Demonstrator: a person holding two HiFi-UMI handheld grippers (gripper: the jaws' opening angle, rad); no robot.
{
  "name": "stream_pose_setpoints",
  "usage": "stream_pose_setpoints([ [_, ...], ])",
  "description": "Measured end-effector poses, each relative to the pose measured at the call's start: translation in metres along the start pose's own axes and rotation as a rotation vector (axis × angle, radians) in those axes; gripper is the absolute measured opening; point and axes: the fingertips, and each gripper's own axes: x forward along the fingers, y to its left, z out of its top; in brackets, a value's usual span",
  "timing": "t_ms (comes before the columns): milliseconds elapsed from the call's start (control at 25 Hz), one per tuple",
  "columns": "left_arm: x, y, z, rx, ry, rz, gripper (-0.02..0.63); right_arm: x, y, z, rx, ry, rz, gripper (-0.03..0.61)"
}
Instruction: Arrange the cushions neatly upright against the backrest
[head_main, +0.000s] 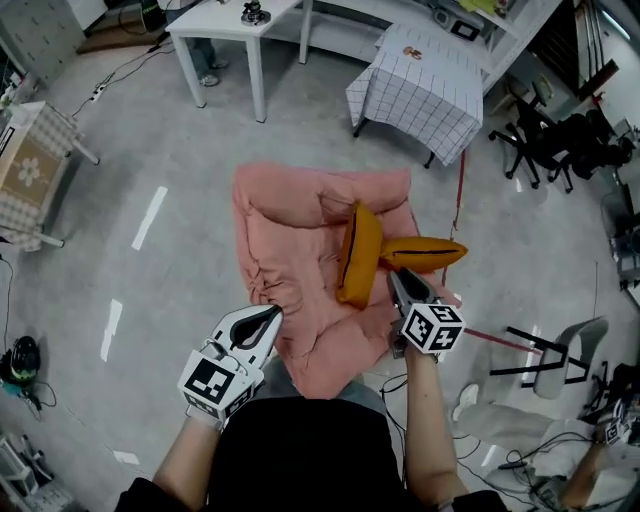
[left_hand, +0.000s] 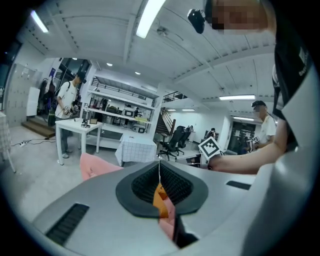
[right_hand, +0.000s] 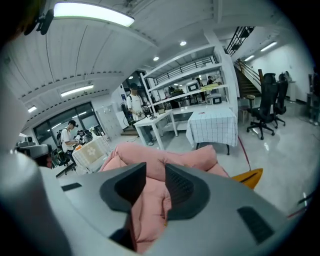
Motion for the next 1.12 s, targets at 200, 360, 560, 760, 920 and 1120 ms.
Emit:
stream_pose_setpoints([
  [200,0.023,0.006,-0.025,-0.066,0.038,0.168,0.015,0.048,-0.045,-0.028,0.031,0.130,0.069,0.167],
  [360,0.030,0.019,-0.054,-0.150,0.089,0.330,0.015,0.090,-0.074,-0.057,0.079,0.239,0.121,0.232],
  [560,0.035,0.035,-0.092,-0.160,0.197,0.508,0.030,0.137,-0.109,-0.100,0.114,0.366,0.130,0.290],
  [760,0.035,0.052,-0.129,-0.178,0.299,0.656,0.162,0.179,-0.131,-0.139,0.154,0.466,0.118,0.308],
  [920,0.033,0.063,-0.161,-0.168,0.390,0.753,0.250,0.208,-0.135,-0.167,0.173,0.537,0.135,0.338],
  [1120,0.038,0.070,-0.199,-0.217,0.484,0.800,0.305,0.239,-0.145,-0.196,0.212,0.604,0.110,0.399],
])
